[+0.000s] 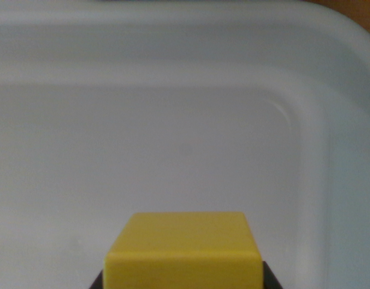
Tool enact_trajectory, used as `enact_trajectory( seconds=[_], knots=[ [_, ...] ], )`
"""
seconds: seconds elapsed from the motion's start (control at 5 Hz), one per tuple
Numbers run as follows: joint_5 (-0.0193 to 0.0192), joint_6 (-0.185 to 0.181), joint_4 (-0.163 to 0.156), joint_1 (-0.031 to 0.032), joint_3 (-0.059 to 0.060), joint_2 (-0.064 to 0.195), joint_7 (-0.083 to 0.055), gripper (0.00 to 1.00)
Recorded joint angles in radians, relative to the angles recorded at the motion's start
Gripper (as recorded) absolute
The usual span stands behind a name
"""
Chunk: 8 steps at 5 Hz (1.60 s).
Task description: Pick yellow cube
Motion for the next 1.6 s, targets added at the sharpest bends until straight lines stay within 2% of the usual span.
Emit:
enact_trajectory(
  seconds=[0.2,0.4,0.6,0.8,1.6],
  knots=[
    [0.0000,0.000,0.000,0.0000,0.000,0.000,0.000,1.00],
    [-0.0017,0.029,0.019,0.0000,-0.001,-0.010,0.002,1.00],
    [-0.0017,0.029,0.019,0.0000,-0.001,-0.010,0.002,1.00],
    [-0.0030,0.051,0.034,0.0000,-0.001,-0.017,0.004,1.00],
    [-0.0047,0.079,0.053,0.0000,-0.002,-0.026,0.007,1.00]
  ],
)
